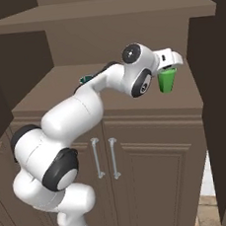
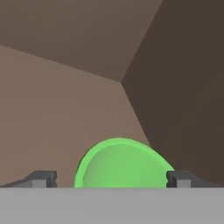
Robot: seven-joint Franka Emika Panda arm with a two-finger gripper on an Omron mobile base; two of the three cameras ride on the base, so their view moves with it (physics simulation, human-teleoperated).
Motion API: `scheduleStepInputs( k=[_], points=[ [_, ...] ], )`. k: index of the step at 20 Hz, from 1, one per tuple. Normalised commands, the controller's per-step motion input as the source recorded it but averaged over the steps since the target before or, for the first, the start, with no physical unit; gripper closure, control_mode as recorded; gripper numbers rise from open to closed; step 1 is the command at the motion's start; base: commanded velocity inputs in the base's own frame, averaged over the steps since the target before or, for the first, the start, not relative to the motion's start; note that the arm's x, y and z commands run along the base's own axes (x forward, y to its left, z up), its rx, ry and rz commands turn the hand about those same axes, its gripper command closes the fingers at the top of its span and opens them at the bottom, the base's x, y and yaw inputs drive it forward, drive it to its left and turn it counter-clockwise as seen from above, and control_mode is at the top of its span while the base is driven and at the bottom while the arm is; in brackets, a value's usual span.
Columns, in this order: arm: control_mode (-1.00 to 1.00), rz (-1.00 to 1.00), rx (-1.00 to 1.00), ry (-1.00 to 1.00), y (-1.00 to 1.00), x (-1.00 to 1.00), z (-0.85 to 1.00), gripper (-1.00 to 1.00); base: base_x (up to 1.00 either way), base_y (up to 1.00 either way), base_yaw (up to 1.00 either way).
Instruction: There is a tray on the dining counter. Grab the cup, mug, and pitcher and place them on the tray. The pitcher may be placed next to the tray if it cannot fit the tray.
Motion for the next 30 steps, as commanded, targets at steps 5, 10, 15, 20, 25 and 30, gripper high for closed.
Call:
scheduleStepInputs(
  k=[5, 10, 15, 20, 25, 30],
  points=[
    [-1.0, 0.0, 0.07, 0.0, 0.0, -0.01, -0.49, -1.0, 0.0, 0.0, 0.0],
    [-1.0, 0.0, 0.09, 0.01, 0.0, -0.02, -0.59, -1.0, 0.0, 0.0, 0.0],
    [-1.0, 0.0, 0.07, 0.0, -0.01, -0.02, -0.59, -1.0, 0.0, 0.0, 0.0],
    [-1.0, 0.05, 0.0, -0.02, 0.0, 0.0, -0.53, -1.0, 0.0, 0.0, 0.0],
    [-1.0, 0.09, 0.0, -0.03, 0.0, 0.0, -0.7, 1.0, 0.0, 0.0, 0.0],
    [-1.0, 0.08, 0.0, -0.11, -0.08, -0.03, -0.58, 1.0, 0.0, 0.0, 0.0]
  ],
)
